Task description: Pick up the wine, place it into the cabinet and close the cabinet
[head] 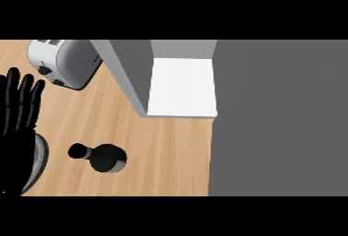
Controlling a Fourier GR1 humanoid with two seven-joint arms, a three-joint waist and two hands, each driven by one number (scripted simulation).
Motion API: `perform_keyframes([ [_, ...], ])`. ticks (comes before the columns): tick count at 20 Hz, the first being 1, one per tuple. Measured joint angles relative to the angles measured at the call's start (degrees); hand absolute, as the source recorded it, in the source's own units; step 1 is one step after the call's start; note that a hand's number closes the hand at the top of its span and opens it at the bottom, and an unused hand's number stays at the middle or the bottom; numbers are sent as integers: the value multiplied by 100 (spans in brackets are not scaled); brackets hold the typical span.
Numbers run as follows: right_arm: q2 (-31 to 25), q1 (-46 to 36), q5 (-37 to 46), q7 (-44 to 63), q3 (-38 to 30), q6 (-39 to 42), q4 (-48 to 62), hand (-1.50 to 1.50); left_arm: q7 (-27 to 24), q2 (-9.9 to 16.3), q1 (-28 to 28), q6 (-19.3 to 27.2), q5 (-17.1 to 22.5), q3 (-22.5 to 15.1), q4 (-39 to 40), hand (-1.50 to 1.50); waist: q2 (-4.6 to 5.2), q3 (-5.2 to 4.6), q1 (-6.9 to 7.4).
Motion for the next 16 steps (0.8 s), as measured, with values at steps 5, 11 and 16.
perform_keyframes([
  [5,26,533,33,-164,56,102,-320,-150,235,-360,-453,464,-598,-389,535,-150,-142,57,-126],
  [11,-172,1097,-468,164,768,838,-906,-150,1255,-644,-811,1419,-509,-1167,773,-150,-200,76,-203],
  [16,-366,1473,-802,846,948,989,-1789,-150,2262,-705,-1219,2434,-881,-2036,520,-150,-220,78,-182],
])
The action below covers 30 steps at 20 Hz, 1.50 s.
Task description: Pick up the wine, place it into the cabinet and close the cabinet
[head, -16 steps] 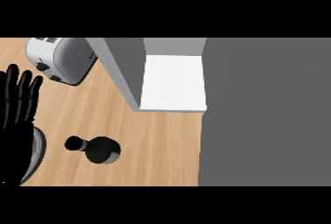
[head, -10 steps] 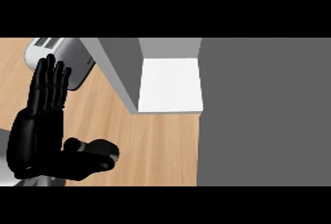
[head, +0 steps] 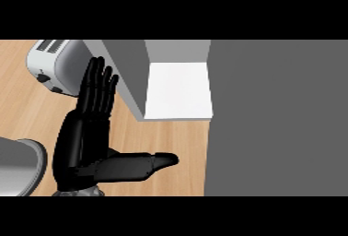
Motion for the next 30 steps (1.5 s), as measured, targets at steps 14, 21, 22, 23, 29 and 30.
perform_keyframes([
  [14,-5,21,104,761,436,-220,-413,-150,2465,-23,-1375,1609,-1717,-1481,-358,-150,-20,2,32],
  [21,35,-58,284,1086,746,-481,-542,-150,3277,-21,-1769,1888,-2465,-1689,-362,-150,-25,0,33],
  [22,7,-62,292,1092,676,-482,-550,-150,3434,-22,-1825,1854,-2581,-1688,-432,-150,-27,1,39],
  [23,-19,-53,298,1071,628,-459,-553,-150,3534,-22,-1862,1872,-2695,-1694,-448,-150,-27,2,40],
  [29,-32,-96,359,1163,721,-549,-584,-150,3864,-21,-1696,1751,-3350,-1834,-824,-150,-33,1,61],
  [30,-15,-121,376,1197,784,-589,-583,-150,3906,-21,-1678,1726,-3404,-1811,-859,-150,-31,1,60],
])
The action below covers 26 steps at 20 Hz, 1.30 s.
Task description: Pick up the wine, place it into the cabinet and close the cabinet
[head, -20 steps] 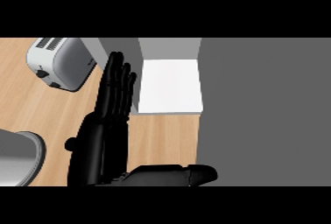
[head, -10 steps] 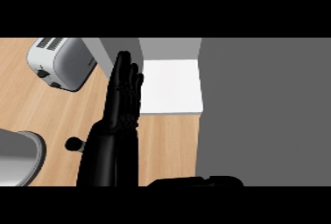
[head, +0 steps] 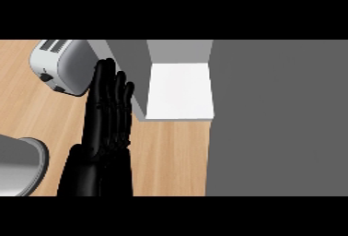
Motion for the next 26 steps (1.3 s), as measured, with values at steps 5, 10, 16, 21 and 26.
perform_keyframes([
  [5,-2,-131,57,102,74,-124,-2,-150,296,0,-42,-246,-263,228,-258,-150,-1,-1,2],
  [10,-28,-212,75,222,69,-211,-27,-150,343,33,228,-472,-337,469,-562,-150,6,-3,-3],
  [16,-95,-260,94,242,52,-225,-40,-150,279,238,661,-746,-407,767,-832,-150,10,-5,-9],
  [21,-48,-383,130,357,171,-352,-29,-150,178,467,916,-970,-344,1108,-867,-150,19,-7,-6],
  [26,-61,-449,158,418,214,-440,-35,-150,-21,666,1426,-1034,-274,1290,-904,-150,15,-9,-6],
])
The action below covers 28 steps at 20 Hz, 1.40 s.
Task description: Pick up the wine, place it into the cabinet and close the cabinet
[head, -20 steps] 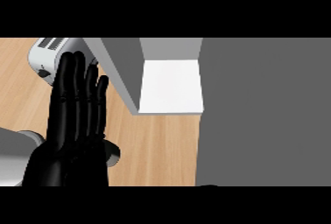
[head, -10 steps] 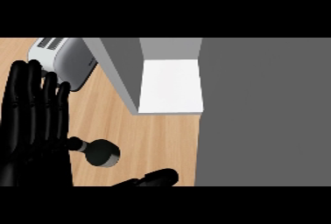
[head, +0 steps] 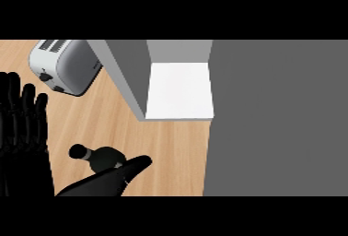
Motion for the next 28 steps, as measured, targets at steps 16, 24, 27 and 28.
perform_keyframes([
  [16,-80,-204,25,81,-8,-71,-2,-150,-1326,319,1664,353,1534,409,63,-150,10,-13,-24],
  [24,-59,-347,61,244,124,-244,-12,-150,-2833,451,2419,198,3181,817,460,-150,11,-14,-34],
  [27,-103,-321,67,221,103,-244,-20,-150,-3437,401,2656,65,3577,876,769,-150,9,-11,-39],
  [28,-120,-286,70,196,110,-243,-23,-150,-3643,369,2718,30,3702,917,923,-150,8,-11,-47],
])
